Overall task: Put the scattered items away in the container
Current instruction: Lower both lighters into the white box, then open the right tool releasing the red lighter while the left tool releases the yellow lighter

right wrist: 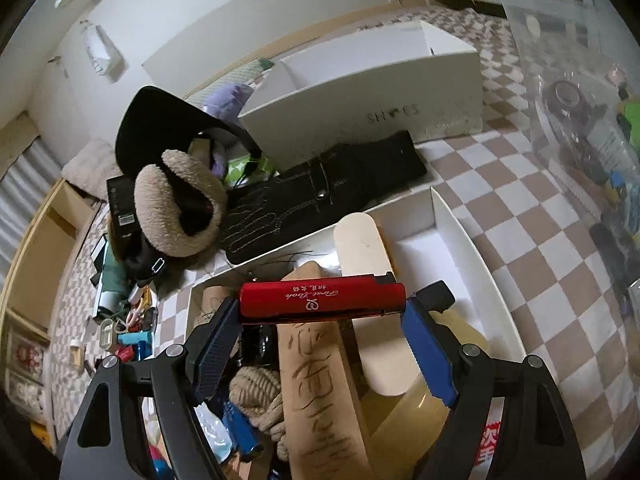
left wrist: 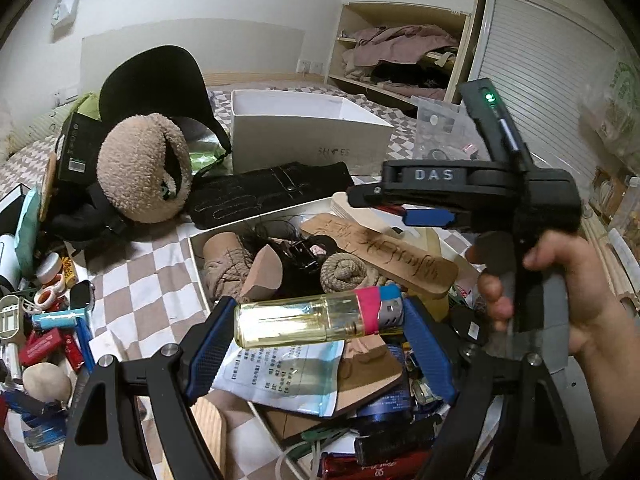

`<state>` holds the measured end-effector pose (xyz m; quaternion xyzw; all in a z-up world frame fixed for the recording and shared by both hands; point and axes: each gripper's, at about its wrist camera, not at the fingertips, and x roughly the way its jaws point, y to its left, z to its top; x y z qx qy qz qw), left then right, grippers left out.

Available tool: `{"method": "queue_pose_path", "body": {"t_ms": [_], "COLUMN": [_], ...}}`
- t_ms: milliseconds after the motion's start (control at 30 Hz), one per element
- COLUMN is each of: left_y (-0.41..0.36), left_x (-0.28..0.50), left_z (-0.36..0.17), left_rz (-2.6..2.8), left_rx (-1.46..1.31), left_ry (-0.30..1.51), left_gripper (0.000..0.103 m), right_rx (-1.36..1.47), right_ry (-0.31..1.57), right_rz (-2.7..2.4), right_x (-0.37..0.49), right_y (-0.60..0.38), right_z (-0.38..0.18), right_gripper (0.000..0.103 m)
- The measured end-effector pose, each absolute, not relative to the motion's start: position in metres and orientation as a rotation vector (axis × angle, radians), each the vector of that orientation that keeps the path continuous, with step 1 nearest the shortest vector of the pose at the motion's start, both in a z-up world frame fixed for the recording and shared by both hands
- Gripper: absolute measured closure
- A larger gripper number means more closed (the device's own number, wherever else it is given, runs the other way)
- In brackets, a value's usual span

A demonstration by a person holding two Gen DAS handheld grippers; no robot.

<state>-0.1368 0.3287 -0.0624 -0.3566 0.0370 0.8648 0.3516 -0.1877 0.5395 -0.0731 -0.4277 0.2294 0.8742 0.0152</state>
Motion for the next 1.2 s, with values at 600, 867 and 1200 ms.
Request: {"method": "queue_pose_path", "body": {"t_ms": [600,867,1200], "left_y": [0.350,0.367,0.393], "left_x": [-0.136,-0.128,-0.124], "left_z": [-0.076,-0.085,-0.091], "left_rz": [2.174,2.108,2.093], "left_rx": [-0.956,-0.958,-0.963], "left_ry": [0.134,0.190,0.271], "left_gripper": [0.020,0.020,0.020], "right_rx": [-1.478,-1.475,-1.386], "right_ry": [0.481,0.503,0.521], "right_rz": [2.686,2.673,2.723], "right_x": [-0.210,-0.200,-0.173], "right_y": [0.530,0.540,0.545], "right_z": [-0.083,-0.078,-0.059], "right_gripper": [0.021,0.021,0.021]}}
